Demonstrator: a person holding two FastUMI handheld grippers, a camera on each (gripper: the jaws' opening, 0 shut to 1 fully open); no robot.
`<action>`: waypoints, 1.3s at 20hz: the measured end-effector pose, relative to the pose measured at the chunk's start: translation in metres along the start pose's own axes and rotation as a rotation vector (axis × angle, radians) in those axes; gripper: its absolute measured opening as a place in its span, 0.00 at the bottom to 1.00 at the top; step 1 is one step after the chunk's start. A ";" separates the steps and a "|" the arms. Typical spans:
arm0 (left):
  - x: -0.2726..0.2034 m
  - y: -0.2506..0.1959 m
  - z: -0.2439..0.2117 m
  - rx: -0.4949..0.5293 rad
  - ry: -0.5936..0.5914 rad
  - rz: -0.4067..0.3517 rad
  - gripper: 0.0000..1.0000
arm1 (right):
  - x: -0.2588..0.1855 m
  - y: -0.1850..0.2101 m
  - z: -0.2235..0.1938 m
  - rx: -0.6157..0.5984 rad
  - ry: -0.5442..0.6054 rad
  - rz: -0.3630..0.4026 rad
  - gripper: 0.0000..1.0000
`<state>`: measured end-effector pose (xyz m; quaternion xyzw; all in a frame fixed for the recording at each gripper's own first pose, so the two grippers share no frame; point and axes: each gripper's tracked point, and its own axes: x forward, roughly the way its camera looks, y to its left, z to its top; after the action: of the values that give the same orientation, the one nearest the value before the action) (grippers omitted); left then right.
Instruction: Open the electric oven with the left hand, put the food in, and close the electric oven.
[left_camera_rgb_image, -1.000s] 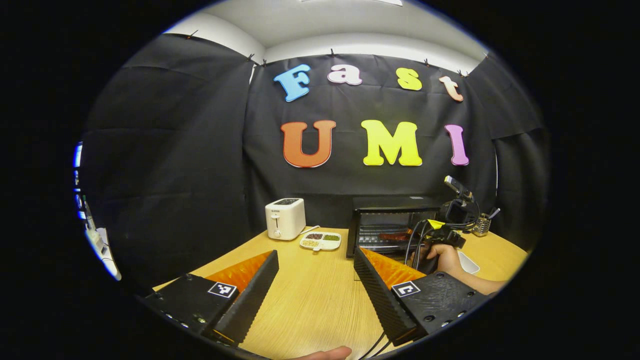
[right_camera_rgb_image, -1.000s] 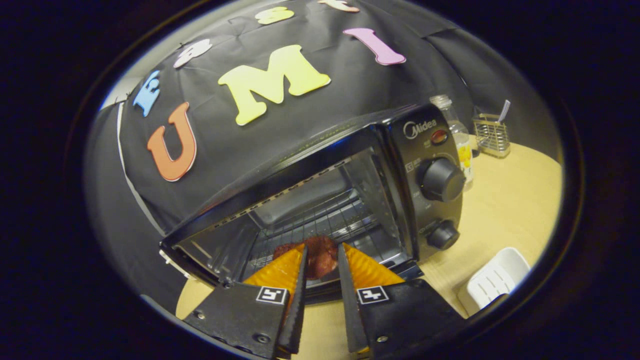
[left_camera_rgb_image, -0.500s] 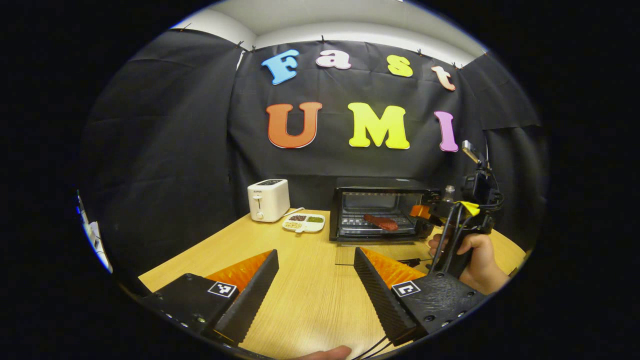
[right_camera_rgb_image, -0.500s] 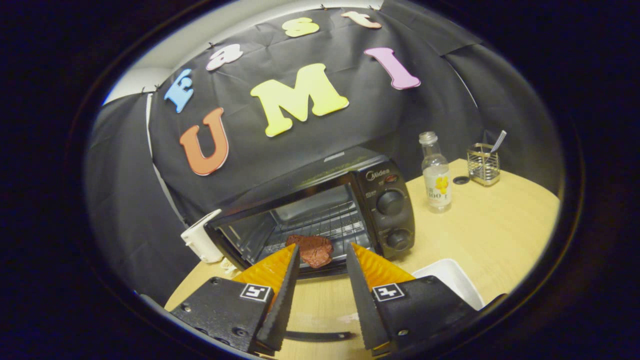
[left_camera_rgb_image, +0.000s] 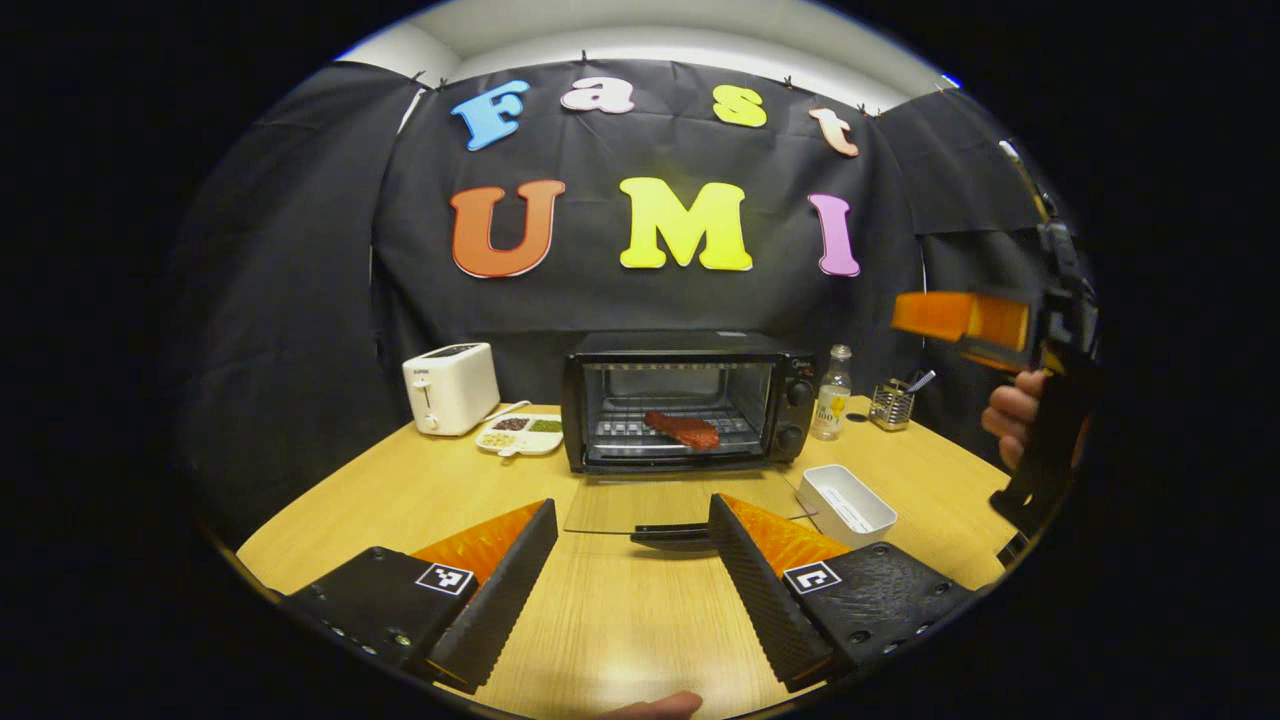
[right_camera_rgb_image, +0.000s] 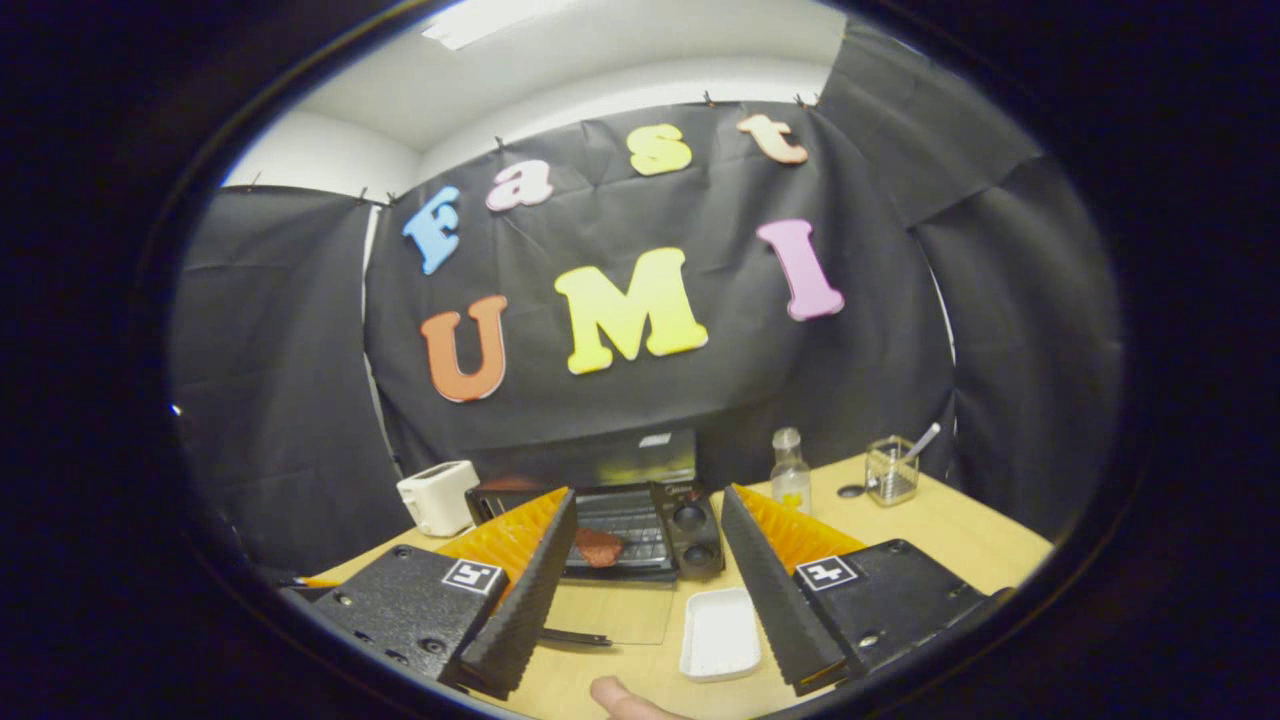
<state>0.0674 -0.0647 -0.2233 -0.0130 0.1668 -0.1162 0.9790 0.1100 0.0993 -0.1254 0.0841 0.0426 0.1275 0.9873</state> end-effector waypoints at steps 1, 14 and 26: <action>0.006 -0.007 -0.009 -0.005 0.022 -0.011 0.97 | -0.012 -0.005 0.012 -0.014 -0.019 0.003 0.95; 0.078 -0.058 -0.095 0.037 0.243 -0.058 0.97 | -0.106 -0.065 0.079 -0.158 -0.119 -0.111 0.96; 0.108 -0.055 -0.100 0.080 0.286 -0.019 1.00 | -0.115 -0.088 0.073 -0.119 -0.109 -0.133 0.96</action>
<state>0.1210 -0.1417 -0.3493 0.0411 0.2998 -0.1327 0.9438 0.0283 -0.0252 -0.0624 0.0291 -0.0132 0.0590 0.9977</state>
